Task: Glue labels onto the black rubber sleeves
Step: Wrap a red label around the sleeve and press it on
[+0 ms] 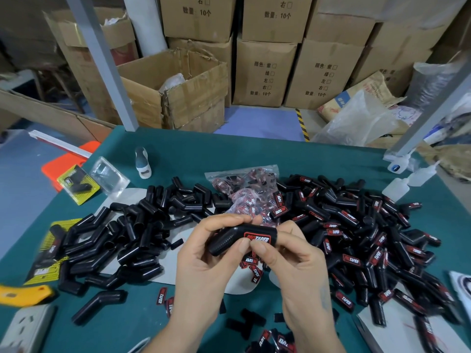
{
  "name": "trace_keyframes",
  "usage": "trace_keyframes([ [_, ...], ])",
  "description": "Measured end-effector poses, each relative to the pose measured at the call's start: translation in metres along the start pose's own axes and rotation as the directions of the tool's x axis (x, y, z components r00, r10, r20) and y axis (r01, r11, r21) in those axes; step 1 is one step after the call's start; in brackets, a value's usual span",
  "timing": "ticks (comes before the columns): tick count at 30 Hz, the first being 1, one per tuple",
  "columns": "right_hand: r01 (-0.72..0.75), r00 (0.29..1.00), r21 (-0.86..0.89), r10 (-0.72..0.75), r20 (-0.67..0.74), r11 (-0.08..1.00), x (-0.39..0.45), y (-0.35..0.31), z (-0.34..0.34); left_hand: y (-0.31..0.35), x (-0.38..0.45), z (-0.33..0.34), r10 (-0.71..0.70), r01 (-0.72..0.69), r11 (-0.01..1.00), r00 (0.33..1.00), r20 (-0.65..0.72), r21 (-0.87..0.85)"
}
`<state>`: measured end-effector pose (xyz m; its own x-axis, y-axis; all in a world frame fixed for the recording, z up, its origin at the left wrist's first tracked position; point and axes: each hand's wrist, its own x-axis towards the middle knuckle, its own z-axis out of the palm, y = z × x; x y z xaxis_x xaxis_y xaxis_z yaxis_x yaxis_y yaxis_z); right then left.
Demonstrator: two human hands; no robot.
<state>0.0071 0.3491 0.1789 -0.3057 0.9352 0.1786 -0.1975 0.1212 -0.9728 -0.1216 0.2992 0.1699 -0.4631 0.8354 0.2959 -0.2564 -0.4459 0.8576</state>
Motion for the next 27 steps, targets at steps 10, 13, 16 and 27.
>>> trace_keyframes([
  [10, -0.009, 0.997, -0.050, 0.013, 0.082, 0.999, 0.002, -0.004, -0.009, 0.001, 0.001, 0.000, -0.091, 0.090, 0.994, 0.996, -0.014, -0.058],
  [13, -0.004, 0.995, -0.068, 0.011, 0.102, 0.998, 0.003, -0.006, -0.010, 0.002, 0.002, -0.001, -0.107, 0.106, 0.992, 0.994, -0.007, -0.068],
  [16, 0.010, 0.993, -0.081, 0.000, 0.116, 0.997, 0.002, -0.006, -0.013, 0.003, 0.002, -0.002, -0.123, 0.123, 0.990, 0.992, 0.006, -0.074],
  [27, 0.033, 0.996, -0.093, -0.026, 0.083, 0.995, 0.000, -0.008, -0.010, 0.014, 0.005, -0.011, -0.124, 0.083, 0.950, 0.985, 0.117, 0.302],
])
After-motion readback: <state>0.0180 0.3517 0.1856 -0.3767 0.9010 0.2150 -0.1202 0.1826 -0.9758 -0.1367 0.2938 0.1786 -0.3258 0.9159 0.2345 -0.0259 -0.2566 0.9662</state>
